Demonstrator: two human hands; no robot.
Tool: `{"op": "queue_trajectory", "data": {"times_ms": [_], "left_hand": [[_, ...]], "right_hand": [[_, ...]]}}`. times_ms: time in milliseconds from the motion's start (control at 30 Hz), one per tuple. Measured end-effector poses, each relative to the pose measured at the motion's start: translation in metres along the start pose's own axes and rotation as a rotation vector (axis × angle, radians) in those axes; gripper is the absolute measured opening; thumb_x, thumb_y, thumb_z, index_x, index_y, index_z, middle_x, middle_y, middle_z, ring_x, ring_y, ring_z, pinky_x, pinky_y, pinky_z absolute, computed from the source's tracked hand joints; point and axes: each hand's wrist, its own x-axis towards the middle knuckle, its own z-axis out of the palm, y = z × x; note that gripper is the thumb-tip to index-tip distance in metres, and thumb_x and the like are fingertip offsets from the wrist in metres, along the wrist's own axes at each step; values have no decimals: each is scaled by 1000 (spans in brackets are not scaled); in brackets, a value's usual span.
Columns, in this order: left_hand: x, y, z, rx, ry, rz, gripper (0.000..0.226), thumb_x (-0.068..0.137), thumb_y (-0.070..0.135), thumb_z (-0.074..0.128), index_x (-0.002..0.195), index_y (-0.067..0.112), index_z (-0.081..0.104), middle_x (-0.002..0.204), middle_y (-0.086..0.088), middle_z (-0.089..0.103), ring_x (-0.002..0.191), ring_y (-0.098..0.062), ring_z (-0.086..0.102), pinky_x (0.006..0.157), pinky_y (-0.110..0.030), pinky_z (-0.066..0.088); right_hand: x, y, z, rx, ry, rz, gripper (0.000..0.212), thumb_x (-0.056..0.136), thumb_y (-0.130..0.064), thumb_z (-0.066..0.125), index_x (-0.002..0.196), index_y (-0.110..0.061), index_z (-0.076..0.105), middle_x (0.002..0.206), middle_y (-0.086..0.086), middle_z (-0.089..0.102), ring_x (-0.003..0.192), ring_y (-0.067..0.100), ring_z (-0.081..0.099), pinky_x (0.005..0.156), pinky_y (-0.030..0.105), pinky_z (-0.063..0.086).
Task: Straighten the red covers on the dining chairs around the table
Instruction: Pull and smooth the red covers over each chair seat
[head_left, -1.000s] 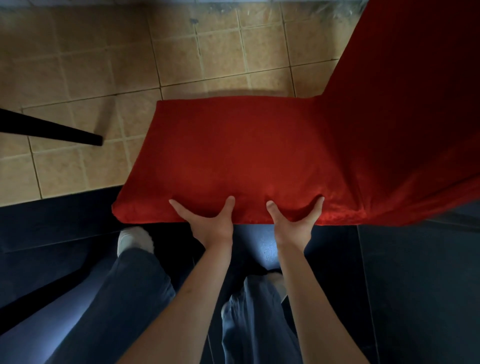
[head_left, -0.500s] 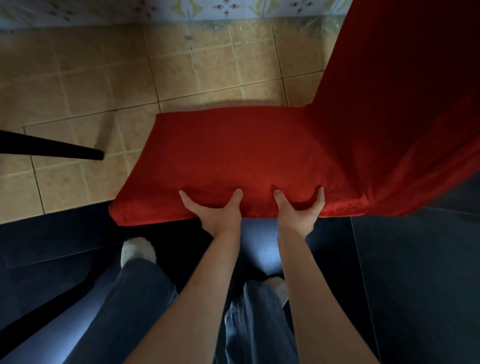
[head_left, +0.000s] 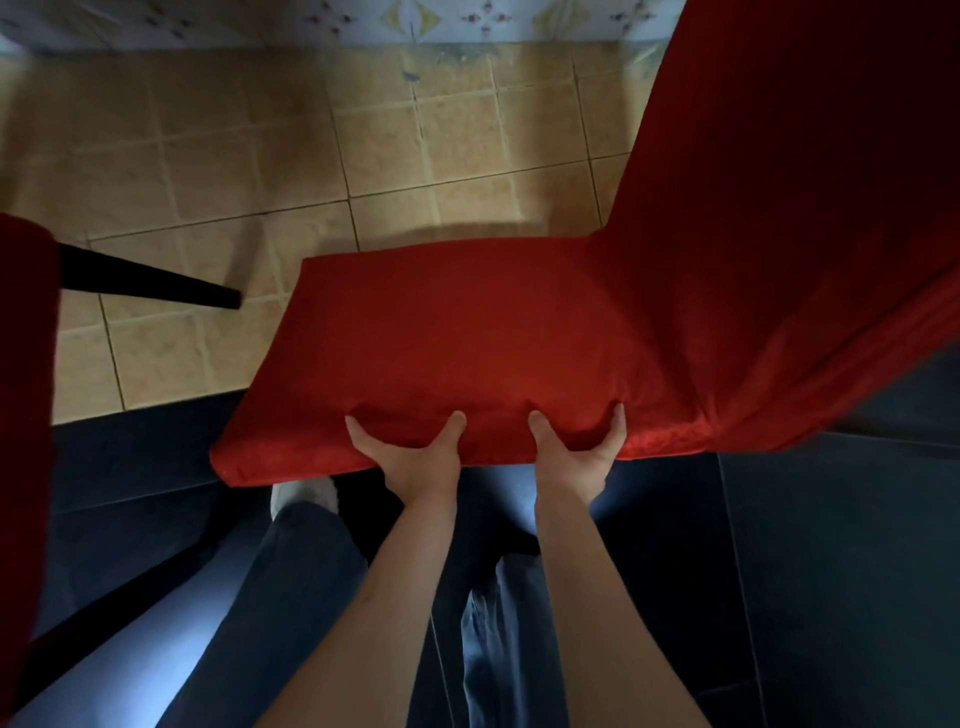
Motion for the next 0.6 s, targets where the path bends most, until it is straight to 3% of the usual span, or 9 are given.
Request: {"op": "queue_trajectory", "data": {"times_ms": [133, 233, 367, 500, 600], "left_hand": [[5, 4, -24, 20, 13, -16, 125, 65, 23, 88, 147, 48, -2, 107, 9, 37, 76, 8, 43, 87, -24, 38], [6, 14, -34, 78, 42, -26, 125, 64, 31, 89, 147, 48, -3, 103, 10, 37, 72, 8, 40, 77, -20, 38], [2, 32, -33, 115, 16, -35, 125, 64, 37, 87, 146, 50, -6, 102, 8, 39, 68, 6, 40, 84, -24, 37], [0, 49, -40, 151, -61, 0, 120, 66, 45, 84, 145, 52, -5, 117, 7, 41, 74, -1, 44, 86, -24, 35], [2, 63, -48, 181, -156, 29, 111, 70, 45, 82, 144, 55, 0, 119, 13, 39, 81, -2, 50, 85, -25, 39]], "right_hand": [[-21, 7, 7, -41, -8, 9, 98, 68, -29, 86, 140, -57, 26, 106, -12, 50, 70, -9, 47, 69, 13, 40], [-30, 1, 9, -86, -52, 0, 99, 69, -32, 85, 142, -55, 23, 100, -13, 48, 68, -8, 47, 61, 8, 35], [-32, -14, 13, -148, -81, -44, 100, 70, -34, 85, 145, -50, 20, 107, -9, 50, 81, 9, 54, 82, 22, 42], [-34, -35, 19, -157, -94, -60, 101, 69, -37, 85, 146, -49, 21, 121, -2, 55, 96, 13, 55, 91, 26, 44], [-35, -48, 24, -146, -97, -59, 100, 69, -36, 85, 145, -50, 22, 132, 5, 54, 111, 24, 60, 97, 41, 50]]}}
